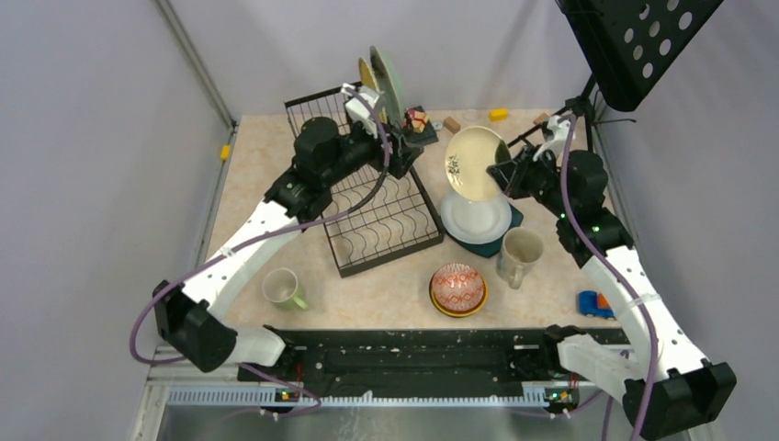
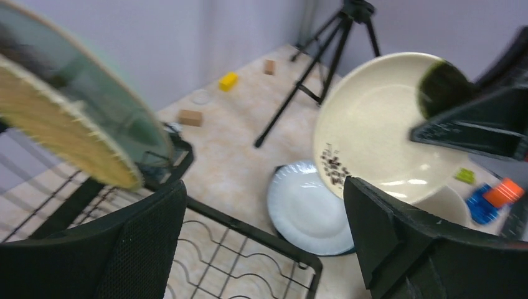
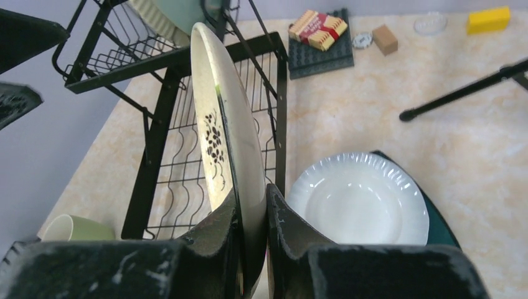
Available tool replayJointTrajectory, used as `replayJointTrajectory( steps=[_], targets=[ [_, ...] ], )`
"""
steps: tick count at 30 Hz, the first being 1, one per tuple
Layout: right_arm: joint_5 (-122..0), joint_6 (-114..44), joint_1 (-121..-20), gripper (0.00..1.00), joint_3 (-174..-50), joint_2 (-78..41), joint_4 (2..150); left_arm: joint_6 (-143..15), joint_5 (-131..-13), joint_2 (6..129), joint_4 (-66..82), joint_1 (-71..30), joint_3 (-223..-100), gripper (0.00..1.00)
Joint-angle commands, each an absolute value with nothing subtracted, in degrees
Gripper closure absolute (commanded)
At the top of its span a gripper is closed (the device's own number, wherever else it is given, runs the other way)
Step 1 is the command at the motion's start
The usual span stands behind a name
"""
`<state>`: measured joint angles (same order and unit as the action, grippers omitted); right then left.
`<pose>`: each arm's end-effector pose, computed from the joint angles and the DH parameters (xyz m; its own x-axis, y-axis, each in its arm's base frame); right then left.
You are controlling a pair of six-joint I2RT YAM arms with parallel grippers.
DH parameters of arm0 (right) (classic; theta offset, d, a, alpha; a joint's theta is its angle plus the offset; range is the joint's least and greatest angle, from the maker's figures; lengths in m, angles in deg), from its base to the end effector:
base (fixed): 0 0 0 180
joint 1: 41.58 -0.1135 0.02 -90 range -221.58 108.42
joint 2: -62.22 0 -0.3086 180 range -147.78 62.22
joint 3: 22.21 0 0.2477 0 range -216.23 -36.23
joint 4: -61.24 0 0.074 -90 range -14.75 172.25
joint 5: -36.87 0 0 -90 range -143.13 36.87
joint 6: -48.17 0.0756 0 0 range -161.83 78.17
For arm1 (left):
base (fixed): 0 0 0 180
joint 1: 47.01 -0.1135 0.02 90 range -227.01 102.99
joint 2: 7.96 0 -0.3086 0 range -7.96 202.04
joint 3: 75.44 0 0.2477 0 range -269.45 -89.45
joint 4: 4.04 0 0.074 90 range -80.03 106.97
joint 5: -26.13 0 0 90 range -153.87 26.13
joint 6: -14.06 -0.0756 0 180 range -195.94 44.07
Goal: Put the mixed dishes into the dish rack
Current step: Pick up the plate at the center of the board, then insert the plate into the dish rack.
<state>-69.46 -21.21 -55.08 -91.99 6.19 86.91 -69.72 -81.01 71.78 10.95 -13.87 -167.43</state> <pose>0.2202 0.0747 0.3980 -0.3611 0.2609 -0.8953 -0.3893 0.8302 0.3989 0.2835 -0.2117 0.4627 -0.1231 -0.0433 -0.9915 0.7600 0.6383 -0.1222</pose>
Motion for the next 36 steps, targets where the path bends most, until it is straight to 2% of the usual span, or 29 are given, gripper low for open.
replayJointTrajectory(
  steps=[1,7,12,18,23,32,36],
  targets=[
    [-56.27,-27.57,-63.12,1.0,-98.89,7.18,86.49,-71.41,-62.51,66.05,4.71,-14.53,-163.31,0.01],
    [-43.4,-32.88,-74.52,1.0,-105.52,2.51,84.49,-68.59,-41.86,60.19,3.84,-17.08,-158.55,0.01],
    [-37.63,-35.98,-80.77,1.0,-109.23,-1.83,80.27,-56.72,-37.68,56.82,12.92,-26.52,-157.63,0.01],
    [-23.04,-47.27,-92.69,1.0,-122.58,-13.75,80.75,-49.96,-44.38,56.03,18.75,-37.95,-155.21,0.01],
    [-19.68,-44.63,-95.06,1.0,-136.0,-24.37,82.88,-45.25,-52.69,57.79,20.55,-43.86,-153.78,0.01],
    [-9.97,-51.81,-98.19,1.0,-162.54,-45.36,89.35,-43.48,-62.71,60.93,18.85,-46.33,-153.2,0.01],
    [-9.9,-54.37,-98.54,1.0,-167.15,-50.01,86.92,-43.25,-63.6,60.95,17.64,-46.53,-152.33,0.02]
  ],
)
